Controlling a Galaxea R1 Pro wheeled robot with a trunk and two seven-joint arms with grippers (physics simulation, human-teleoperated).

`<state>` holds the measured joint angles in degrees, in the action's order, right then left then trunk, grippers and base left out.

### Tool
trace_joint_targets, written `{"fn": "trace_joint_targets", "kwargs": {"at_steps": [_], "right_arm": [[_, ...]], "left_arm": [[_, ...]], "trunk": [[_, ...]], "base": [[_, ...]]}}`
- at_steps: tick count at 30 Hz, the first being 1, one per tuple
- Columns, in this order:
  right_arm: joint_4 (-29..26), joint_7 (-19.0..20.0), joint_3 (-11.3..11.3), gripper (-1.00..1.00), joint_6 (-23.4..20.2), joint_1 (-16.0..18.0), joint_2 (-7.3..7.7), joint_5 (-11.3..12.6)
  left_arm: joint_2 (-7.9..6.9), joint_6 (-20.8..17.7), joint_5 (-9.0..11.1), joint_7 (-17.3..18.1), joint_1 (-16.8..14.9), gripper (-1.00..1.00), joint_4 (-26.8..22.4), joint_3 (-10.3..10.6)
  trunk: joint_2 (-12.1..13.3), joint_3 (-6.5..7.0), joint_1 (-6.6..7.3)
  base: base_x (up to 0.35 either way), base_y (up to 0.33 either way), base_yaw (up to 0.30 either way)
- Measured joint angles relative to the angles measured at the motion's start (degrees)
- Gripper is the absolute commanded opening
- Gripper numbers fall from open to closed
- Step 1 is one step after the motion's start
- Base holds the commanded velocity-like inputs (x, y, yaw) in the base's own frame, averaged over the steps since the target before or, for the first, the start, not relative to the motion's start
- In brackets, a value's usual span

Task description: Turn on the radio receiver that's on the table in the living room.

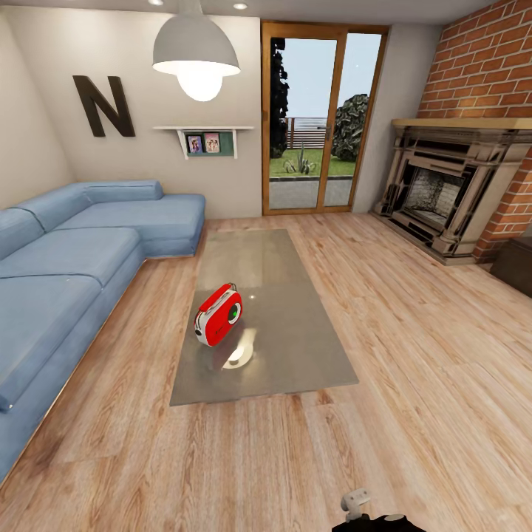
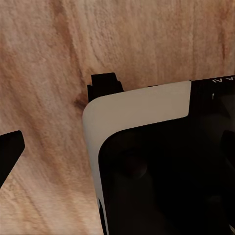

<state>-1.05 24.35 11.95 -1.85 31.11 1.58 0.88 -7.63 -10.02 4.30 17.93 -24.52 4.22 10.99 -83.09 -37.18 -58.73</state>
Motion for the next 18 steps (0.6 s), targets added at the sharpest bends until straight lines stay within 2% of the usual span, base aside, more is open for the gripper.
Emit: {"fn": "trace_joint_targets", "kwargs": {"at_steps": [18], "right_arm": [[0.0, 0.0, 0.0, -1.0, 0.0, 0.0, 0.0, 0.0]], "left_arm": [[-0.01, 0.0, 0.0, 0.0, 0.0, 1.0, 0.0, 0.0]], "trunk": [[0.0, 0.0, 0.0]], "base": [[0.0, 0.0, 0.0]]}}
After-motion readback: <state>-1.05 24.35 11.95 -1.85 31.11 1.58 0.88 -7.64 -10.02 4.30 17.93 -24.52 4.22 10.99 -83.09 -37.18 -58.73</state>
